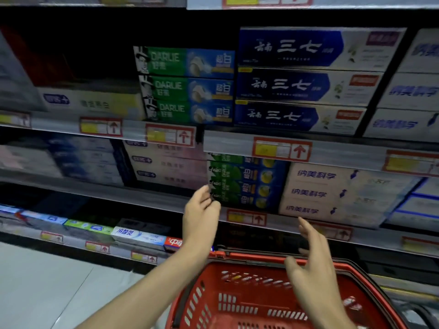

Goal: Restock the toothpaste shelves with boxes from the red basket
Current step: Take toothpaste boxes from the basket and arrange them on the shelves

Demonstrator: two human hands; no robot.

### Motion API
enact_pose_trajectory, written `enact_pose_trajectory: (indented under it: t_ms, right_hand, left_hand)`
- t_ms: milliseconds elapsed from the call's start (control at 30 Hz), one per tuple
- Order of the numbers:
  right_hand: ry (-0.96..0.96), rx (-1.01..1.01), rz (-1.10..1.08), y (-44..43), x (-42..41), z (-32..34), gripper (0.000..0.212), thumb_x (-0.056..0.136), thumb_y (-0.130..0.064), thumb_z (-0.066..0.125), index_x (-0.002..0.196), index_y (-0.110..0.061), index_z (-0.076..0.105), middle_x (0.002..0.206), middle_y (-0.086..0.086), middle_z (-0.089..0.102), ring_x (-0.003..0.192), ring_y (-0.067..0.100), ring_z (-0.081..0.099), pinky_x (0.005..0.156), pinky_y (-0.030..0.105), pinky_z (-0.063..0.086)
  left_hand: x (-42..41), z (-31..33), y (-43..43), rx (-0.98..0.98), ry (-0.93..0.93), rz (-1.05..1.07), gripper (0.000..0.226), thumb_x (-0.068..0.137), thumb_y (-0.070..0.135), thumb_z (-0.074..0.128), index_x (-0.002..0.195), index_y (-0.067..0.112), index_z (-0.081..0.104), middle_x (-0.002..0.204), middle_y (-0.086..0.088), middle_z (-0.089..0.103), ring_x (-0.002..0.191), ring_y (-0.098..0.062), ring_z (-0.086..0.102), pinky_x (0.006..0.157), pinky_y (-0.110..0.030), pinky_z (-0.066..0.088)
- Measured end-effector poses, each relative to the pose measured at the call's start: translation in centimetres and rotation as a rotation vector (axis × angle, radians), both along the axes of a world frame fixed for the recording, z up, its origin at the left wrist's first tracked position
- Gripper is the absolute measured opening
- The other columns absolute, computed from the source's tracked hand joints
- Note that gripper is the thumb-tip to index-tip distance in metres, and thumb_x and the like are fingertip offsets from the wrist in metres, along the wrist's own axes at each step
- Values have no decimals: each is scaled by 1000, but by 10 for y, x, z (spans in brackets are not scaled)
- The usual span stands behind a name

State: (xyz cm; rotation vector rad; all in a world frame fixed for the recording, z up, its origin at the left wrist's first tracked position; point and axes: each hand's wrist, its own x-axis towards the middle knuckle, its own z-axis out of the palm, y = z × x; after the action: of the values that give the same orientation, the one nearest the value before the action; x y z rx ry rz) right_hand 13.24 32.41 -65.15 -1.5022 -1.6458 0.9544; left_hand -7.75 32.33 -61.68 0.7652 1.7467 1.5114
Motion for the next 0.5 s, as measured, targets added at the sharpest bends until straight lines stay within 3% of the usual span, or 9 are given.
enact_pose_trajectory:
  t_ms: [67, 133, 267, 333, 400, 500]
  right_hand:
    - [28, -19, -15, -1, -19, -6, 83, 92, 0, 64, 154, -43, 31, 152, -12, 37, 124, 6, 48, 99, 31, 48]
    - [74, -46, -44, 2, -39, -7, 79, 94, -2, 64, 154, -42, 31, 153, -10, 36, 120, 16, 51, 95, 37, 48]
    - [122, -25, -80, 14, -74, 1, 75, 96, -7, 64, 158, -35, 30, 154, -9, 37, 101, 10, 54, 85, 29, 44]
    - [124, -3, -106, 22, -85, 7, 75, 96, -7, 64, 159, -31, 29, 158, -6, 37, 108, 9, 55, 88, 27, 41]
    - [127, 9, -130, 30, -92, 11, 76, 96, -8, 65, 160, -27, 27, 160, -2, 36, 119, 5, 43, 95, 29, 36]
    - [137, 9, -134, 38, -97, 15, 76, 97, -9, 63, 161, -26, 25, 161, -1, 34, 118, 5, 37, 95, 31, 36]
  left_hand:
    - [-22, 1, -1, 18, 6, 34, 54, 99, 5, 55, 151, 17, 48, 147, 2, 55, 126, -9, 53, 102, -25, 39]
    - [-38, 1, -1, 32, 25, 38, 56, 99, 6, 55, 153, 19, 45, 148, 4, 54, 129, -8, 52, 102, -25, 39]
    - [-52, -1, 2, 33, 27, -14, 62, 99, 7, 54, 156, 25, 40, 150, 7, 50, 136, -9, 48, 105, -26, 38]
    - [-54, -2, 5, 23, 12, -57, 65, 97, 8, 54, 157, 29, 38, 151, 8, 50, 139, -9, 46, 104, -27, 37]
    - [-55, 0, 9, 19, 2, -92, 67, 97, 11, 54, 157, 32, 37, 149, 10, 52, 140, -9, 45, 104, -28, 37]
    - [-59, 4, 13, 20, -16, -85, 64, 98, 12, 54, 157, 30, 39, 146, 8, 55, 132, -8, 50, 99, -24, 36]
